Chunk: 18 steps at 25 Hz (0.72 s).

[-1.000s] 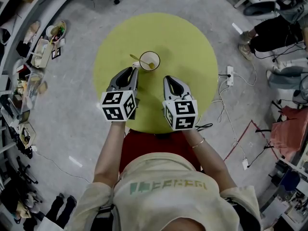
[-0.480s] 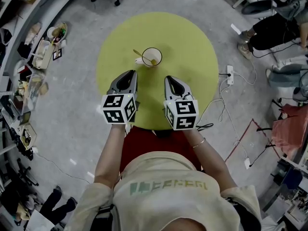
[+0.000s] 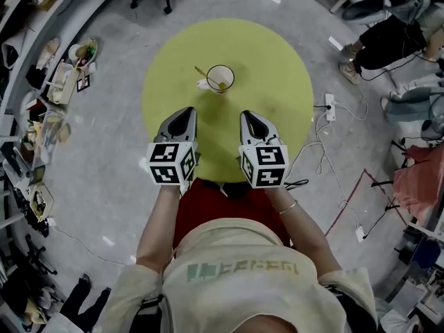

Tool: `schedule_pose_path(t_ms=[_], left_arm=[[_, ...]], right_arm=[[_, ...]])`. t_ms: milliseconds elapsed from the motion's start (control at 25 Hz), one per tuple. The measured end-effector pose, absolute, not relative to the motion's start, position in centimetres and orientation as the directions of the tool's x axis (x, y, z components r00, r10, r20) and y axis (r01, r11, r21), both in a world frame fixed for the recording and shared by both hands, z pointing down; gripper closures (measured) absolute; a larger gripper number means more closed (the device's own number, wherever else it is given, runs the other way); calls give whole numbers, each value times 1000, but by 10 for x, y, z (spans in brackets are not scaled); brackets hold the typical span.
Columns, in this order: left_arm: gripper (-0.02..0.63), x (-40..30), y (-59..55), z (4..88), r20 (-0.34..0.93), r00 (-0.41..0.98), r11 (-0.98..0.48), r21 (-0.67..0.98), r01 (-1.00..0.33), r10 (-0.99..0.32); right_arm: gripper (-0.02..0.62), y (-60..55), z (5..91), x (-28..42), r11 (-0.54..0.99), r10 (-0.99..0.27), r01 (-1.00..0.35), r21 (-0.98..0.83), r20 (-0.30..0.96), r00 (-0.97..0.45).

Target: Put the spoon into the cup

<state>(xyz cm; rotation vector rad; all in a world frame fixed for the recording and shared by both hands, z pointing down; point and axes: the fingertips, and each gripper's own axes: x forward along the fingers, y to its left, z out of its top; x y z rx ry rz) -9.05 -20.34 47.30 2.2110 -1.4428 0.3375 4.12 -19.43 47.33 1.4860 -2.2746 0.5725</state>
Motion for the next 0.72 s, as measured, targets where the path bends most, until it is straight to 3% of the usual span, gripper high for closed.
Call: schedule_pose_path(t_ms=[720], left_arm=[[581,-107,-151,441,389,435,-383,208,-900,-812]], right_arm=[[558,-143,440,45,306,-854,-944,-125,402,-330]])
